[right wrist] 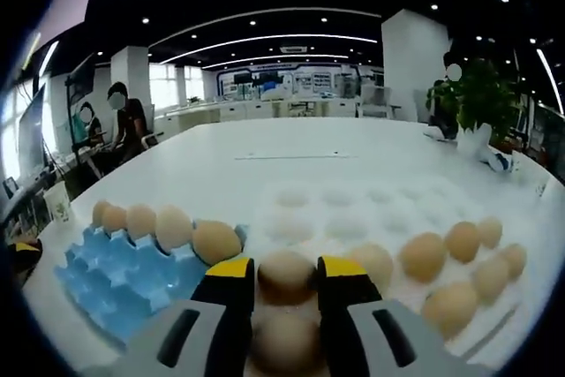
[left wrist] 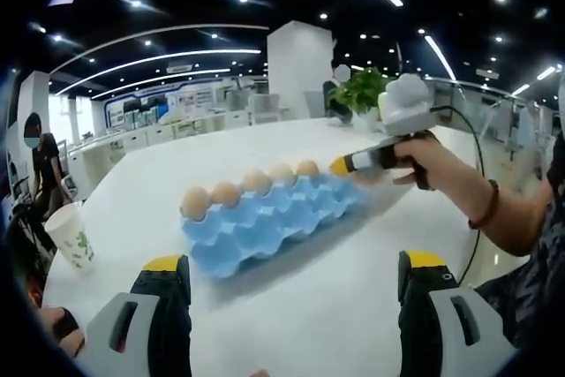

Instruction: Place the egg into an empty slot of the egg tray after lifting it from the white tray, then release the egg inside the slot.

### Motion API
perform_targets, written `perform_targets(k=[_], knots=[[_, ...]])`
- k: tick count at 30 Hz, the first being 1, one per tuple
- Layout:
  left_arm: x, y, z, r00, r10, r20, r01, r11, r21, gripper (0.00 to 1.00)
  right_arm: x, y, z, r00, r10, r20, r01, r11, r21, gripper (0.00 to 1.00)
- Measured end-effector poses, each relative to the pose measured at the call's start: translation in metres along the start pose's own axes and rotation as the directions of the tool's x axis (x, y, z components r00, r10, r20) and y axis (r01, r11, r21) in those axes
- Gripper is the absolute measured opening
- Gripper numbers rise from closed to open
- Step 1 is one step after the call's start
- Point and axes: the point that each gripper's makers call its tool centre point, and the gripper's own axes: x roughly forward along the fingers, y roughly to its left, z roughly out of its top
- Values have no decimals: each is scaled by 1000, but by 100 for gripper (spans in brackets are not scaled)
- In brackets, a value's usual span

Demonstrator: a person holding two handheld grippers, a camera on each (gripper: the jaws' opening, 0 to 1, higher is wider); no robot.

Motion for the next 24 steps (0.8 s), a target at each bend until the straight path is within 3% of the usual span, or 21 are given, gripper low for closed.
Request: perform_targets(k=[24], knots=[[0, 1, -2, 1000, 3, -3, -3, 1000, -4, 100, -6, 2, 1, 1000, 16, -6, -16, 1000, 26, 27]])
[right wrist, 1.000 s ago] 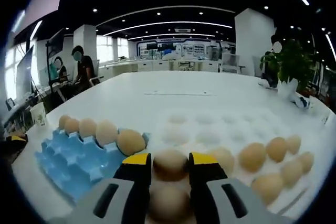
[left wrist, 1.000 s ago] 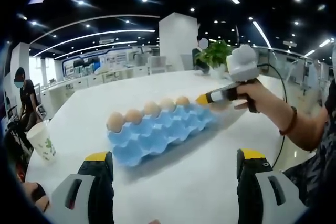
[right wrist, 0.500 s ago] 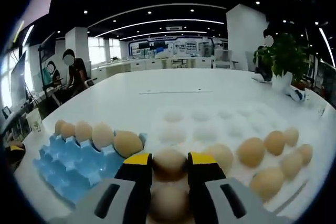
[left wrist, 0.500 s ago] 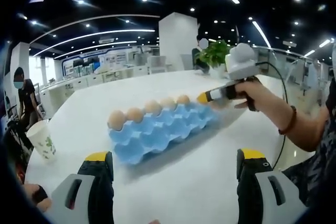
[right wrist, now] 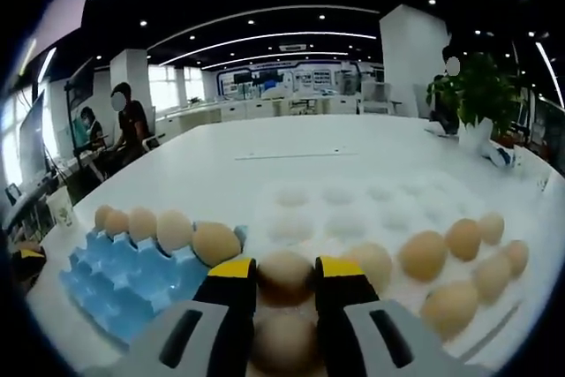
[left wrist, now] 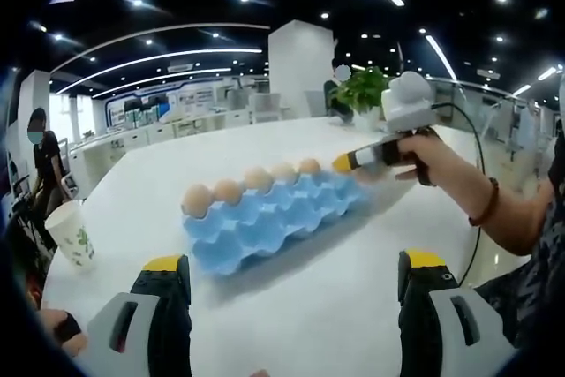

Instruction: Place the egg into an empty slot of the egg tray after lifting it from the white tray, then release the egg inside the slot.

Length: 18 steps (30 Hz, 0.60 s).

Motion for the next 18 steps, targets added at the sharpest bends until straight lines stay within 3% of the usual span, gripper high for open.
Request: perform_targets(k=[10, 18], knots=[[-1, 1, 1, 1000, 10, 3, -10, 1000, 0, 100, -5, 1, 8, 998, 42, 38, -43, 999, 24, 27], [0, -1, 3, 1000, 12, 1, -12, 1000, 7, 100, -13, 12, 23, 992, 94, 82, -94, 996, -6, 27]])
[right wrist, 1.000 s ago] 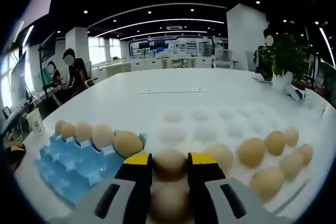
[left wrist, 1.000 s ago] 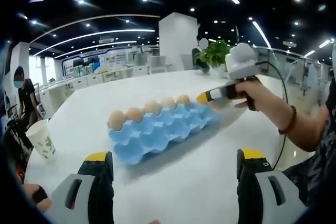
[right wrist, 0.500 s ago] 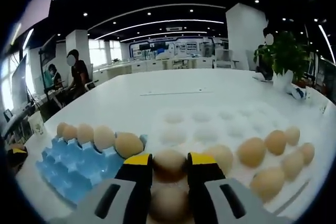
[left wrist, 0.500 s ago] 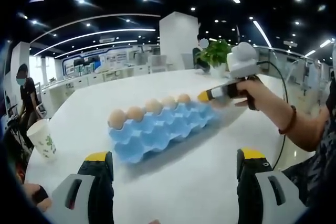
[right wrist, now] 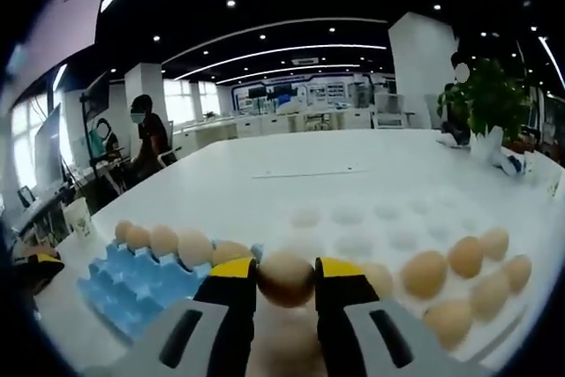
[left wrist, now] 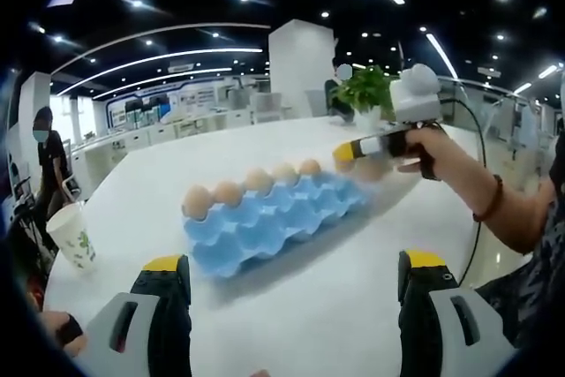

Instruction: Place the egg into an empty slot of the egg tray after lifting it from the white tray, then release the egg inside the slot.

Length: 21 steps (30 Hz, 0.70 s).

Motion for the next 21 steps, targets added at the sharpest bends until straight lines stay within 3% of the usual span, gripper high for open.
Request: perform_targets(k=[21], knots=[[0, 4, 3, 1000, 30, -10, -30, 999, 21, 100, -9, 8, 18, 993, 106, 54, -106, 994, -7, 27]])
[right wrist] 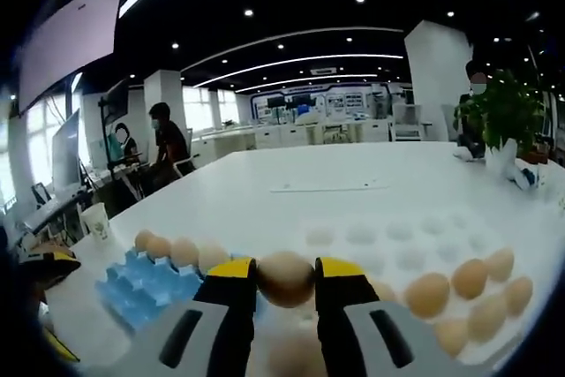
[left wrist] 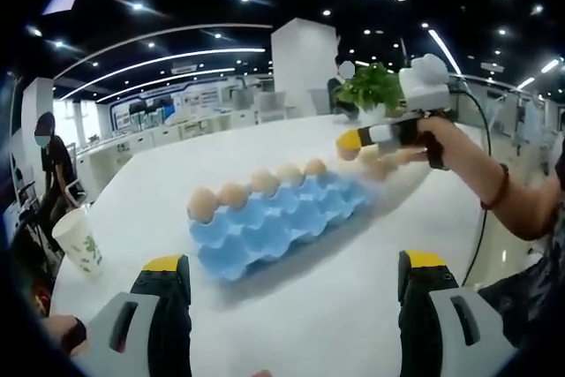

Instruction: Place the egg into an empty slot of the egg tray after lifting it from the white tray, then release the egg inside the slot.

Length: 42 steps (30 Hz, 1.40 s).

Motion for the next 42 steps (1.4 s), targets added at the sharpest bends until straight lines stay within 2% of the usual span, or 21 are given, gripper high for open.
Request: perform_targets(k=[14, 18, 23, 27, 32, 42], knots=[[-3, -6, 11, 1000, -3, 28, 3, 1000, -5, 100, -6, 9, 10, 998, 62, 31, -61, 998, -7, 27], [-3, -6, 8, 1000, 1, 19, -1, 1000, -7, 100, -4, 16, 7, 995, 95, 26, -95, 995, -10, 27], [-4, -6, 7, 1000, -1, 27, 2, 1000, -26, 100, -3, 21, 4, 994, 106, 19, -106, 994, -13, 27], [-3, -4, 5, 1000, -8, 10, 8, 1000, -11, 100, -2, 25, 2, 993, 112, 18, -113, 994, 0, 27], [-1, -2, 9, 999, -19, 26, 19, 1000, -11, 100, -1, 31, 4, 993, 116, 29, -116, 993, -18, 27], [3, -1, 4, 1000, -26, 9, 26, 1000, -14, 100, 4, 50, 6, 987, 158, 31, -157, 987, -39, 27]])
